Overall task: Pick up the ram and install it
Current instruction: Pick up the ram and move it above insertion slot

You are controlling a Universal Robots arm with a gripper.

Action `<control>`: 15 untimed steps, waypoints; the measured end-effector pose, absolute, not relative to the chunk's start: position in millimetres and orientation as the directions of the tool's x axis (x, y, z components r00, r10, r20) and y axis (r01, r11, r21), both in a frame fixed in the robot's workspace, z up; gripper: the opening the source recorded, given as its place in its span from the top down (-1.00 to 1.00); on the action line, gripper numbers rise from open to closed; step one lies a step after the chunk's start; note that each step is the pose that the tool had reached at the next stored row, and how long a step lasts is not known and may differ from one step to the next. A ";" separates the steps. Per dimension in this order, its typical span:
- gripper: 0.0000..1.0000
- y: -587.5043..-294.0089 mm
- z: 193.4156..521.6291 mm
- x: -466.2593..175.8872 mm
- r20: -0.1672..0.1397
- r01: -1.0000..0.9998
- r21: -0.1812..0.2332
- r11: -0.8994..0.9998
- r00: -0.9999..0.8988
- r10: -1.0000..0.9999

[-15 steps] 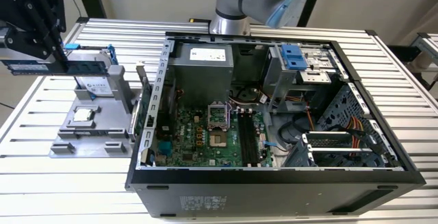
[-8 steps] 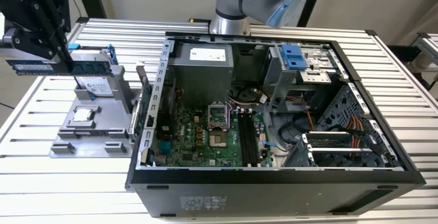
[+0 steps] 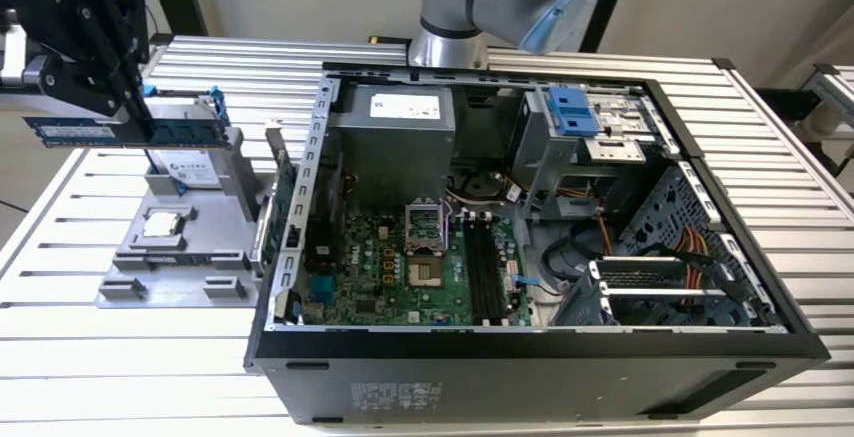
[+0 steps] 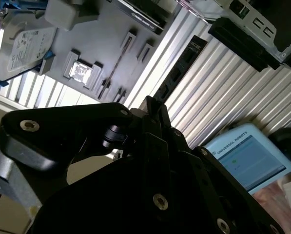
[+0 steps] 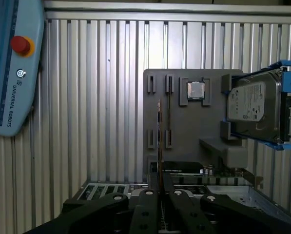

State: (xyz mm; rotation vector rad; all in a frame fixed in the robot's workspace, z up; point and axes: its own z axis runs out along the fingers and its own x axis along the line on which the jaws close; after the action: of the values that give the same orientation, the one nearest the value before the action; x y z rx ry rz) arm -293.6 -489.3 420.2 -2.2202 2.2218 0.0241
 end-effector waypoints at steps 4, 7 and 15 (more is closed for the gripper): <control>1.00 -489.3 420.2 -289.5 -0.011 -1.000 0.011 0.001 -0.001 -1.000; 1.00 -489.3 420.1 -286.8 -0.011 -1.000 0.010 0.001 -0.001 -1.000; 1.00 -489.3 420.1 -279.8 -0.011 -1.000 0.010 0.001 -0.001 -1.000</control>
State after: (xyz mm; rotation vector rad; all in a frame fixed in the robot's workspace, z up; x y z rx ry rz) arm -279.8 -489.3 420.1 -2.2203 2.2217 0.0241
